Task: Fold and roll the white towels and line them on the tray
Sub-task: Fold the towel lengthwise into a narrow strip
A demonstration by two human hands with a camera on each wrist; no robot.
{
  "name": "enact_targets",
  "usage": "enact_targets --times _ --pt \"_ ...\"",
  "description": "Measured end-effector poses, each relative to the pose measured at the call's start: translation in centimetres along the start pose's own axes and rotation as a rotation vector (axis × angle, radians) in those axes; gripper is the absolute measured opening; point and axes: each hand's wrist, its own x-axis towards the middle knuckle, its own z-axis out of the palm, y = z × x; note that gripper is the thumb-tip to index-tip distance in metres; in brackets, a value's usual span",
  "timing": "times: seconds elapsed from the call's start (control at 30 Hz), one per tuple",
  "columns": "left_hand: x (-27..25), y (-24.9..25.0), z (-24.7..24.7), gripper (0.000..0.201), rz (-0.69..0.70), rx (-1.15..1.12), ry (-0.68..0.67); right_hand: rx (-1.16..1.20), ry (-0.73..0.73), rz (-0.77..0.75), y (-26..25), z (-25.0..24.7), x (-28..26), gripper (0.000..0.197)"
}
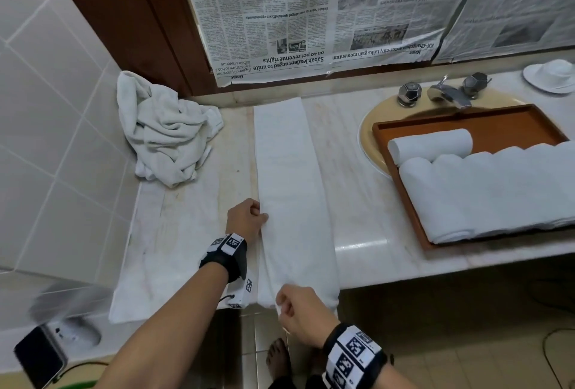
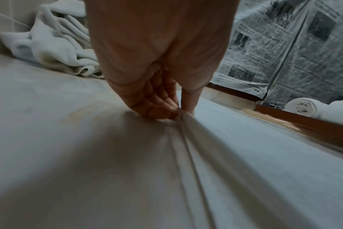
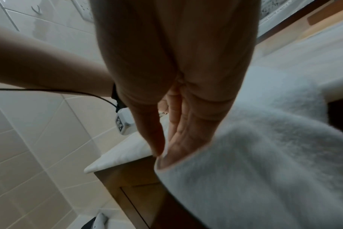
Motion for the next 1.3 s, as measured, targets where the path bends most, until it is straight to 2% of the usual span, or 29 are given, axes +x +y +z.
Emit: enact_targets --times 0.07,0.13,0.27,0.33,0.4,0.47,0.57,0.67,0.87,0.93,1.07,1.2,1.3 --pt "-0.2 0.1 0.1 0.018 0.021 0.011 0.011 -0.006 -0.046 0.006 0.3 0.0 -0.3 0.017" --pt "-0.5 0.0 0.1 0.02 0.02 0.013 -0.005 0.023 0.023 -0.004 0.2 -0.8 -0.5 0.019" --pt "-2.2 -0.7 -0.1 0.019 0.022 0.084 -0.048 -0.037 0.437 0.034 0.7 -4.3 0.9 0.025" --pt "-3.5 -1.1 -0.1 0.018 0.031 0.119 -0.065 -0.125 0.551 0.123 1.8 -6.0 2.0 0.03" --pt "-4.4 -1.2 0.2 0.019 0.042 0.161 -0.079 -0.178 0.549 0.239 2.7 -6.8 3.1 0.033" --pt "-4.7 -1.0 0.7 0.022 0.021 0.207 -0.091 -0.19 0.516 0.293 2.9 -6.9 3.9 0.028" --pt "-4.1 -0.3 1.0 0.022 -0.058 0.277 -0.154 -0.154 0.502 0.287 2.5 -7.1 4.6 0.016" --pt "-3.2 0.1 0.8 0.02 -0.082 0.292 -0.217 -0.087 0.555 0.281 3.0 -8.5 4.8 0.009" --pt "-4.9 -0.6 0.6 0.027 -0.016 0.158 -0.175 0.03 0.603 0.304 3.5 -8.5 3.9 0.015" --pt "-6.2 -1.6 0.3 0.031 -0.014 0.104 -0.167 -0.006 0.563 0.324 3.7 -8.0 2.7 0.015" --pt "-9.4 -3.3 0.1 0.027 -0.028 0.108 -0.201 -0.032 0.511 0.376 4.8 -6.3 -0.4 0.018" --pt "-11.7 -3.8 0.8 0.022 -0.002 0.12 -0.2 -0.009 0.538 0.324 5.1 -4.9 -1.6 0.011" --pt "-12.2 -3.4 1.4 0.016 0.009 0.156 -0.175 -0.024 0.539 0.299 4.9 -5.0 -1.2 0.013"
